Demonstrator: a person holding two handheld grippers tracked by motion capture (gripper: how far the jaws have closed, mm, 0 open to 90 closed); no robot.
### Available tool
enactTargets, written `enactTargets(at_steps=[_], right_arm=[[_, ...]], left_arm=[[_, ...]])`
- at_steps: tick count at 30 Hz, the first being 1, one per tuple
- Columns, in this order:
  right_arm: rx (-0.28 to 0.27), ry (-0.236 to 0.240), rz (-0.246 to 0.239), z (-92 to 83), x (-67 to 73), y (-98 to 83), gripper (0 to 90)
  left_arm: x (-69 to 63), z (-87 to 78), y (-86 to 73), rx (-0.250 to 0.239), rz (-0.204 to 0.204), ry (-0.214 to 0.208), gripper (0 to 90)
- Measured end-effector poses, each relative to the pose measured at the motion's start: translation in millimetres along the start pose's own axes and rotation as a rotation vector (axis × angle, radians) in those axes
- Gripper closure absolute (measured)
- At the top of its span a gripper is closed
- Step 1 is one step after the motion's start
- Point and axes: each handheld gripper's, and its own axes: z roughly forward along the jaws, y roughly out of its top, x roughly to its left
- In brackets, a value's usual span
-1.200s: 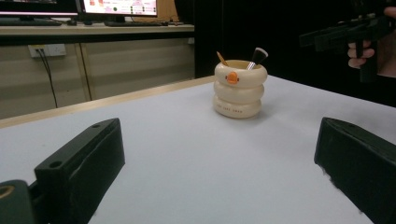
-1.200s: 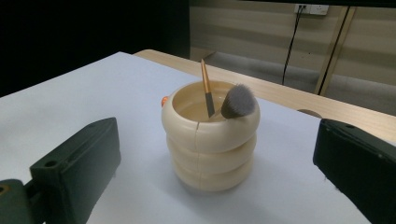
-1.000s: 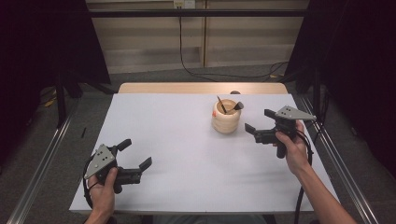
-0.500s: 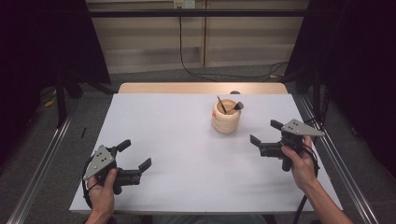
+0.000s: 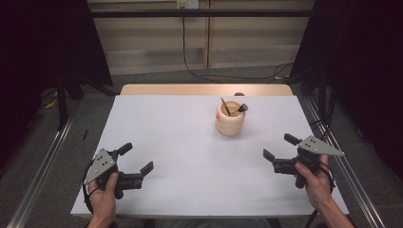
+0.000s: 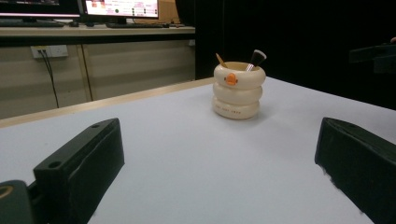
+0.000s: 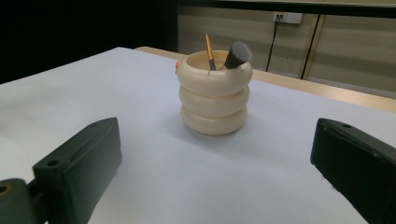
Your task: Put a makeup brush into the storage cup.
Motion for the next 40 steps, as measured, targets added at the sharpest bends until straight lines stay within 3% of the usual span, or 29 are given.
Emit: enactTargets(at_steps=[15,22,28,40], right_arm=[[-0.051,-0.062,0.065,-31.7,1.3,-20.1,1.1],[-0.06,-0.079,0.061,-42.5,2.8,-28.0,1.0],[-0.065,-0.084,0.028,-46.3,3.1,-31.9,0.9],[-0.05,-0.071,0.026,-45.4,2.2,-34.0,1.4]], left_arm=[[1.4,-4.2,-1.2,-0.004,-0.01,0.019,1.3],[1.2,-3.4,-1.4,-0.001,-0.015,0.02,1.3],[1.3,-5.3,-1.0,-0.006,-0.012,0.013,1.3],[1.4,-4.2,-1.1,-0.003,-0.012,0.01,1.3]])
